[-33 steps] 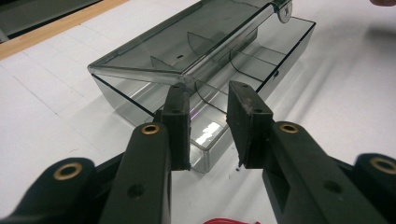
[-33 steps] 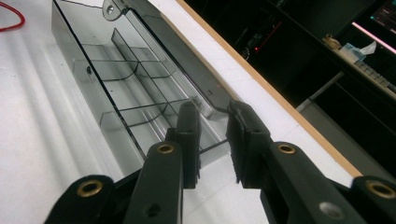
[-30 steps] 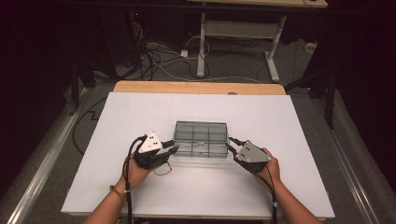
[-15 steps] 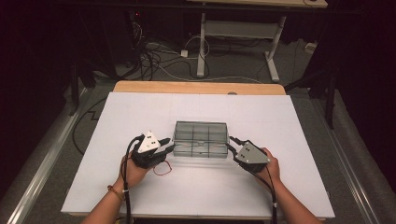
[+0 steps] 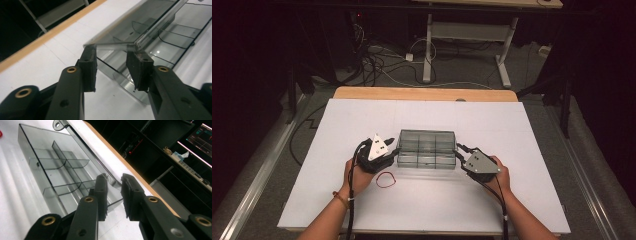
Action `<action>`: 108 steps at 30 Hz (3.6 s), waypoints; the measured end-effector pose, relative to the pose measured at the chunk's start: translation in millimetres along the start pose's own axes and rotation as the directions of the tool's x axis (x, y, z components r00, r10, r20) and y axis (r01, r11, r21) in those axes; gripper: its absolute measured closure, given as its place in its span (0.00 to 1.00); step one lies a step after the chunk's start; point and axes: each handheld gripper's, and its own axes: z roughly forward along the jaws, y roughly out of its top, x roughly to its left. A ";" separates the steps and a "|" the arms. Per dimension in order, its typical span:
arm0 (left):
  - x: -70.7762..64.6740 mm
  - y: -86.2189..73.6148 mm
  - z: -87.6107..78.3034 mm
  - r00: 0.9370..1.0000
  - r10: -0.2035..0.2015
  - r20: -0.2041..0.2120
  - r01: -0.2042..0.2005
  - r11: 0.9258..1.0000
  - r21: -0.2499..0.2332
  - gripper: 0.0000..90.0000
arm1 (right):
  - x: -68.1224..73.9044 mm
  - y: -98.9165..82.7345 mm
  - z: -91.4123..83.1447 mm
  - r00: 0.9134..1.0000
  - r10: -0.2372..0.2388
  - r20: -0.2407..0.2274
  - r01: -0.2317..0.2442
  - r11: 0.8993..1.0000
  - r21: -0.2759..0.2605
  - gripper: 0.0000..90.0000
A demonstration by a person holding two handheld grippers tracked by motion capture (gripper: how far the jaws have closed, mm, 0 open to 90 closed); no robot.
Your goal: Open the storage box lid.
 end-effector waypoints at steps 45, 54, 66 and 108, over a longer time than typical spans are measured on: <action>40.6 36.1 21.6 0.998 -0.037 0.047 0.042 0.994 -0.098 0.81 | -54.1 24.1 23.4 0.980 0.196 0.030 -0.194 0.979 -0.066 0.96; 47.5 37.7 31.8 0.994 -0.082 0.068 0.090 0.990 -0.108 0.77 | -62.4 25.1 32.0 0.963 0.267 0.018 -0.266 0.962 -0.066 0.96; 51.9 32.1 46.7 0.991 -0.104 0.089 0.113 0.989 -0.096 0.74 | -65.2 23.6 39.5 0.949 0.314 0.026 -0.310 0.946 -0.094 0.95; 56.9 13.8 80.3 0.994 -0.097 0.043 0.096 0.995 0.014 0.74 | -57.2 -19.6 90.7 0.847 0.531 -0.013 -0.529 0.847 0.054 0.91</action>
